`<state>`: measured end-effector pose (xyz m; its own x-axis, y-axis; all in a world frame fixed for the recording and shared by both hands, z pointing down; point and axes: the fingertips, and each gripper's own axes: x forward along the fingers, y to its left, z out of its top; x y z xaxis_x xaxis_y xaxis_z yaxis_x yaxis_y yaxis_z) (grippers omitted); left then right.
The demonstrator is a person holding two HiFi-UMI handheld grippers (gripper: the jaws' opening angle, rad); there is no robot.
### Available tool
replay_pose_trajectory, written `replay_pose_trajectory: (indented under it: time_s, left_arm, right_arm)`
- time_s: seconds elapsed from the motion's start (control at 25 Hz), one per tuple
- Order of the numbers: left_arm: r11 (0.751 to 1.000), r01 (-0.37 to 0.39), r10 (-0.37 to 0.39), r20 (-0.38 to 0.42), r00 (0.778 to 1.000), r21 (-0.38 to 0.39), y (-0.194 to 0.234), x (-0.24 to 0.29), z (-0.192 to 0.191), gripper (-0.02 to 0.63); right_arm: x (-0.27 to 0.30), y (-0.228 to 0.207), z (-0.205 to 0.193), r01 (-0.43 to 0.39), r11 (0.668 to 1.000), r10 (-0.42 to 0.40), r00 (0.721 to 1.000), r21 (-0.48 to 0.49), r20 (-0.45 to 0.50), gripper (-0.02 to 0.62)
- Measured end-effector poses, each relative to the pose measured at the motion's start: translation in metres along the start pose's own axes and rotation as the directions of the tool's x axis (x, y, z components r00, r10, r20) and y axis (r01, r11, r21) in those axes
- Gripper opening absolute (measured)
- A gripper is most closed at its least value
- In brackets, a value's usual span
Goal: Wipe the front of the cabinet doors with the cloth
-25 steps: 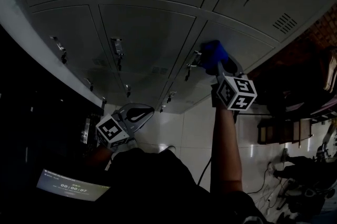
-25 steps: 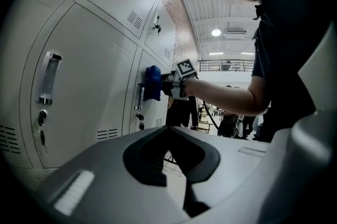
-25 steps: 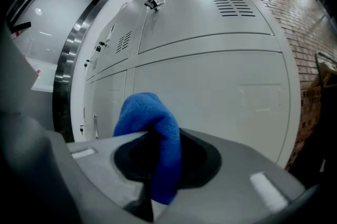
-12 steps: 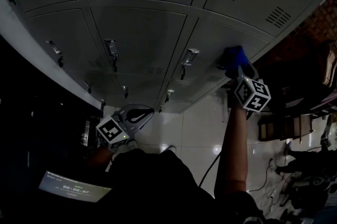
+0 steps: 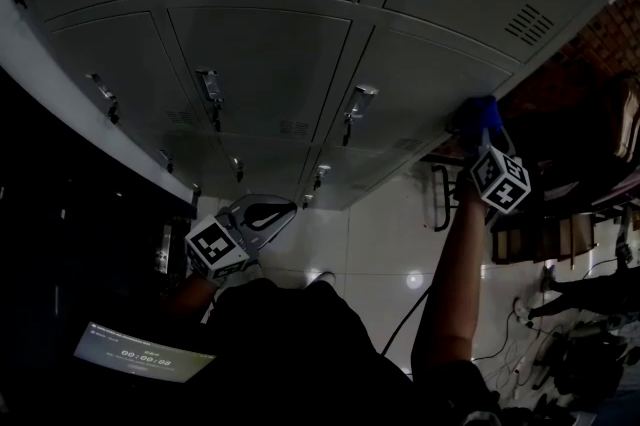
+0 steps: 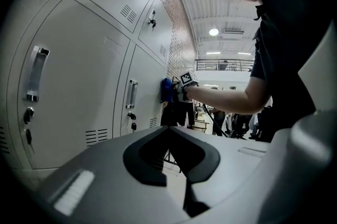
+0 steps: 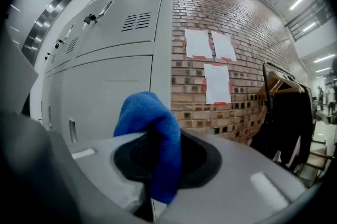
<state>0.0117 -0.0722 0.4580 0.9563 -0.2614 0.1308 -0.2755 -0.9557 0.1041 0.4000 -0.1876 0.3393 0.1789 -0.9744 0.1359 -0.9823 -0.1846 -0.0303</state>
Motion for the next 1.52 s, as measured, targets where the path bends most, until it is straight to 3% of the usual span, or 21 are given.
replay_pose_trajectory:
  time_s: [0.2,0.4,0.68,0.92,1.28,1.52]
  left_arm:
    - [1.0,0.007,-0.007,-0.016,1.0,-0.001,-0.002,-0.001,-0.008,-0.003]
    - [1.0,0.008,-0.008,-0.012,1.0,-0.008,-0.002,-0.001,-0.008,-0.003]
    - [1.0,-0.013,0.013,-0.001,1.0,-0.015,0.004,-0.009,-0.008,-0.003]
    - [0.999,-0.033,0.033,-0.005,0.999,-0.019,0.01,-0.021,-0.012,-0.003]
    - [0.997,-0.068,0.068,-0.008,0.998,-0.026,0.023,-0.032,-0.014,-0.003]
    - [0.998,-0.051,0.051,0.001,0.999,-0.032,0.019,-0.024,-0.012,-0.003]
  right_arm:
    - [-0.012,0.011,-0.007,-0.02,1.0,0.02,1.0,-0.012,0.021,0.069]
    - [-0.018,0.081,-0.024,-0.153,0.988,0.153,0.988,-0.022,0.026,0.069]
    - [-0.011,0.189,-0.047,-0.358,0.933,0.357,0.934,-0.033,-0.017,0.069]
    - [0.005,0.248,-0.062,-0.453,0.89,0.449,0.891,-0.053,-0.068,0.069]
    - [0.015,0.257,-0.068,-0.461,0.883,0.453,0.886,-0.084,-0.101,0.069]
    - [0.017,0.229,-0.069,-0.42,0.906,0.414,0.904,-0.044,-0.105,0.069]
